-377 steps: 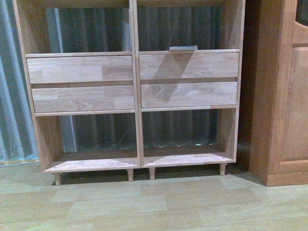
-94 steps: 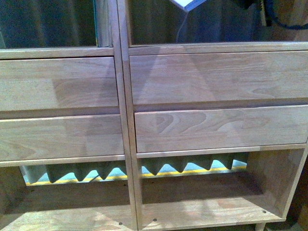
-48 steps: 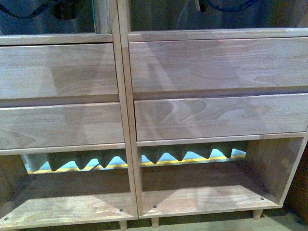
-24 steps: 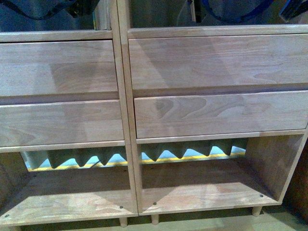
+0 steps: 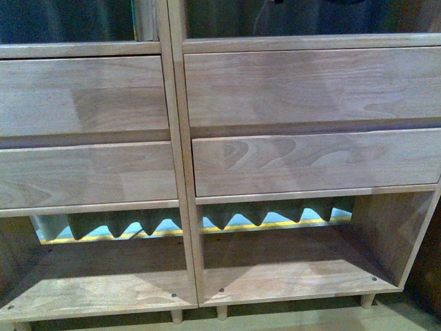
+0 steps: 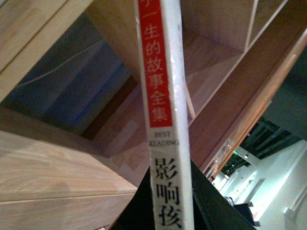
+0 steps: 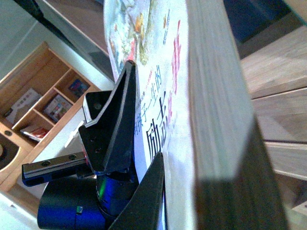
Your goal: Organize books on shelf
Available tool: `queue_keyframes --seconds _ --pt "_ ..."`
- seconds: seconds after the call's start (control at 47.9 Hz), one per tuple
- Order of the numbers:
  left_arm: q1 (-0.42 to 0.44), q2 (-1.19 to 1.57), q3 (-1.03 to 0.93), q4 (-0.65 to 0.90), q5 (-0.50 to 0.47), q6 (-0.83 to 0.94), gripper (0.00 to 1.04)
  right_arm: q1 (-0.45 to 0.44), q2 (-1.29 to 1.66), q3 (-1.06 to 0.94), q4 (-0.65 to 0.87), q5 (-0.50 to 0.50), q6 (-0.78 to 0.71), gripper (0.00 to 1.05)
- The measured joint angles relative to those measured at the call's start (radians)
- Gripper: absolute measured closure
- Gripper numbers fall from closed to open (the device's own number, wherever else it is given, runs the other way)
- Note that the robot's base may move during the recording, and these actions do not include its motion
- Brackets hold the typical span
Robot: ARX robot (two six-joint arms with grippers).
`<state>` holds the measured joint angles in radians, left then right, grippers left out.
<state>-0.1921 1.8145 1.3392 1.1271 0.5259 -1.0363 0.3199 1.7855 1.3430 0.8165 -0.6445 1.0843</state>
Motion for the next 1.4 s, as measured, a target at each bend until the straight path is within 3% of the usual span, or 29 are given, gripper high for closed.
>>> queue_keyframes --seconds 0.125,0.313,0.564,0.773,0.982,1.149,1.4 --pt "0.007 -0.027 -0.024 0.04 0.014 -0.006 0.98 0.01 -0.021 -0.001 -0.016 -0.003 -0.012 0.72" --pt "0.049 -0.08 -0.07 -0.043 0.022 0.047 0.98 -0.022 -0.048 0.0 -0.102 0.051 -0.088 0.44" --pt "0.191 -0.174 -0.093 -0.343 -0.095 0.226 0.98 -0.241 -0.06 0.021 -0.259 0.139 -0.243 0.06" --pt "0.279 -0.13 0.042 -0.58 -0.25 0.405 0.98 -0.385 -0.06 0.016 -0.24 0.122 -0.266 0.07" --pt "0.301 0.004 0.233 -0.581 -0.397 0.612 0.98 -0.453 -0.1 -0.076 -0.167 0.066 -0.271 0.07" --pt "0.255 0.109 0.374 -0.515 -0.447 0.831 0.98 -0.468 -0.181 -0.199 -0.079 -0.003 -0.278 0.07" --pt "0.166 0.358 0.691 -0.559 -0.474 1.194 0.98 -0.511 -0.343 -0.418 0.064 -0.157 -0.277 0.07"
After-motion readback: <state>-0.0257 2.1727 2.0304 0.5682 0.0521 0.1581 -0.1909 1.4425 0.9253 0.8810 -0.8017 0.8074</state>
